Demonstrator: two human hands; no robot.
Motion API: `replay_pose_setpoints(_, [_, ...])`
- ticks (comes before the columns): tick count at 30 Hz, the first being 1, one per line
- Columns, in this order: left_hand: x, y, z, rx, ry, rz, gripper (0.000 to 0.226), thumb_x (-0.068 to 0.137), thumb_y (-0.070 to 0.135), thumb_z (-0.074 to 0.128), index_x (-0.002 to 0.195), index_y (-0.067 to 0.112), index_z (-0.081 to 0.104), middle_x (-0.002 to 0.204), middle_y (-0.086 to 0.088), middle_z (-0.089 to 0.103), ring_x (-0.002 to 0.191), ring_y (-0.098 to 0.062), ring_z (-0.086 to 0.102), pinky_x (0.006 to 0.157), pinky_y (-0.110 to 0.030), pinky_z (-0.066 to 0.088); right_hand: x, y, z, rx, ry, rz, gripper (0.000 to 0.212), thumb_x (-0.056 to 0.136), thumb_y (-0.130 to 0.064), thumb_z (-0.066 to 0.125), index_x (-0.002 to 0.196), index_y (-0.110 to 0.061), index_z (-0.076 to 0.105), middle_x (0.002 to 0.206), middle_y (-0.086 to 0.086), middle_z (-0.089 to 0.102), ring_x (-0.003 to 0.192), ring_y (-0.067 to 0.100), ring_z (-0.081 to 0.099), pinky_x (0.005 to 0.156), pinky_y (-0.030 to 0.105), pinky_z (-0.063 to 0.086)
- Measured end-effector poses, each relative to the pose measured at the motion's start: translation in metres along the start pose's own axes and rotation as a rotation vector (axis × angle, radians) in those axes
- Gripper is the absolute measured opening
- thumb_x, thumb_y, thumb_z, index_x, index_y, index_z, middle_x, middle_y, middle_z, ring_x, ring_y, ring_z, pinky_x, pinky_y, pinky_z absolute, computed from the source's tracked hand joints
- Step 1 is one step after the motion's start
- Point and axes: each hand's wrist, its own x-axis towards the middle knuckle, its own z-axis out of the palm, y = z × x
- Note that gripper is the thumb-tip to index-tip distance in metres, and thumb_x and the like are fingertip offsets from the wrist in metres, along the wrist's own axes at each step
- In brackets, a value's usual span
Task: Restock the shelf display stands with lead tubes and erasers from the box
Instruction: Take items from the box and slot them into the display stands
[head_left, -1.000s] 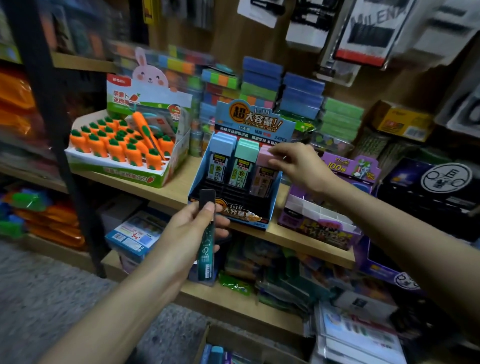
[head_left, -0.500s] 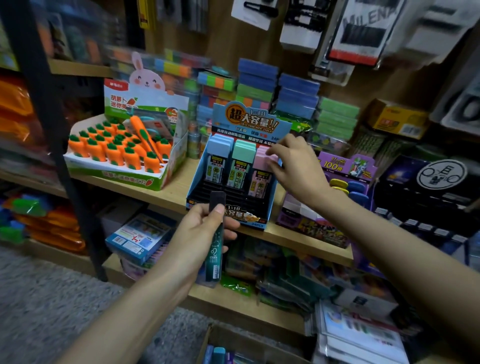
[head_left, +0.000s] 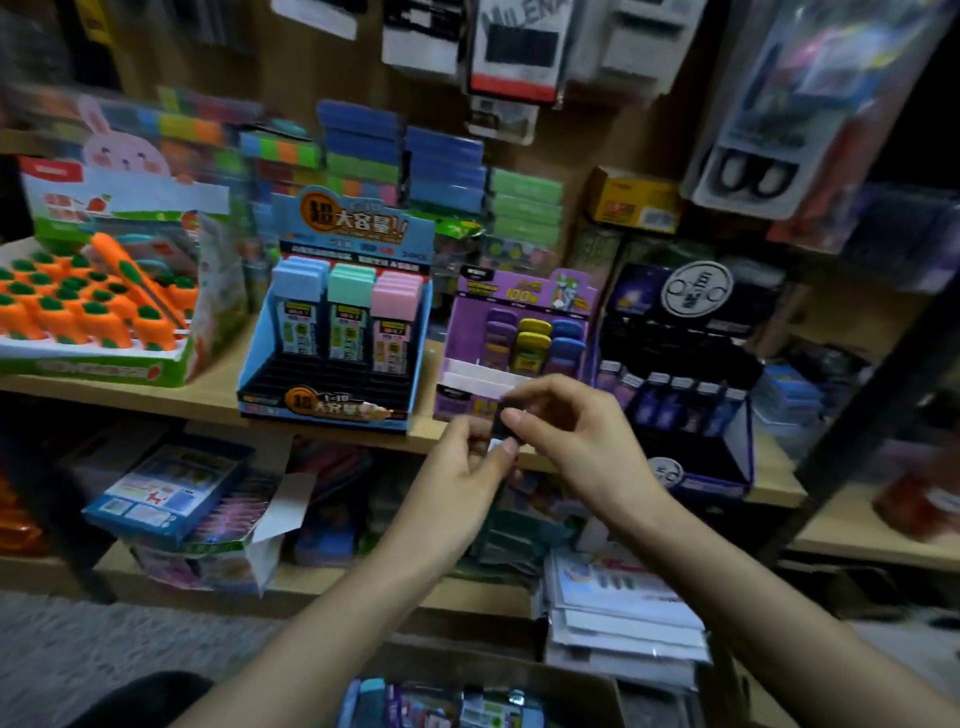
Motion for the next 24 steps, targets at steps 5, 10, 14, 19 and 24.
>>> replay_pose_setpoints(5, [0.023, 0.002, 0.029, 0.187, 0.014, 0.115, 0.008, 0.091, 0.018, 0.059, 0.094, 0.018, 0.051, 0.091, 0.000, 0.060, 0.087, -0.009, 0.058, 0.069, -0.015, 0.044, 0.007, 0.006, -0.068, -0.112, 0.176, -0.016, 0.014, 0.081, -0.007, 0.069, 0.081, -0.020, 0.065, 0.066, -0.004, 0.060, 0.059, 0.002, 0.054, 0.058, 0.014, 0.043])
replay_pose_setpoints(10, [0.063, 0.015, 0.040, 0.650, 0.021, 0.475, 0.016, 0.092, 0.009, 0.053, 0.107, 0.014, 0.053, 0.106, 0.002, 0.047, 0.101, -0.012, 0.050, 0.083, -0.020, 0.036, 0.014, 0.024, -0.139, -0.393, 0.440, -0.032, 0.011, 0.084, -0.014, 0.069, 0.094, -0.011, 0.066, 0.083, 0.003, 0.068, 0.081, 0.018, 0.065, 0.078, 0.037, 0.054])
replay_pose_setpoints(14, [0.096, 0.029, 0.065, 0.867, -0.078, 0.646, 0.029, 0.092, 0.009, 0.053, 0.121, 0.011, 0.055, 0.116, -0.005, 0.050, 0.108, -0.026, 0.051, 0.091, -0.044, 0.042, 0.018, 0.043, -0.152, -0.443, 0.474, -0.016, 0.013, 0.084, -0.015, 0.069, 0.095, -0.009, 0.067, 0.086, 0.002, 0.068, 0.082, 0.014, 0.064, 0.077, 0.029, 0.052])
replay_pose_setpoints(19, [0.123, 0.023, 0.084, 1.246, -0.167, 0.802, 0.044, 0.095, 0.021, 0.049, 0.139, 0.021, 0.042, 0.136, 0.001, 0.044, 0.123, -0.021, 0.040, 0.096, -0.037, 0.033, 0.031, 0.054, -0.145, -0.407, 0.423, -0.041, 0.013, 0.081, -0.012, 0.071, 0.093, -0.008, 0.067, 0.083, 0.003, 0.066, 0.079, 0.015, 0.062, 0.078, 0.034, 0.052])
replay_pose_setpoints(24, [0.132, 0.017, 0.069, 1.260, -0.122, 0.820, 0.043, 0.093, 0.024, 0.053, 0.135, 0.016, 0.048, 0.129, -0.002, 0.050, 0.118, -0.024, 0.043, 0.090, -0.034, 0.029, 0.039, 0.059, -0.145, -0.398, 0.371, -0.073, 0.011, 0.080, -0.014, 0.072, 0.090, -0.016, 0.068, 0.078, -0.011, 0.062, 0.079, 0.013, 0.060, 0.079, 0.036, 0.052])
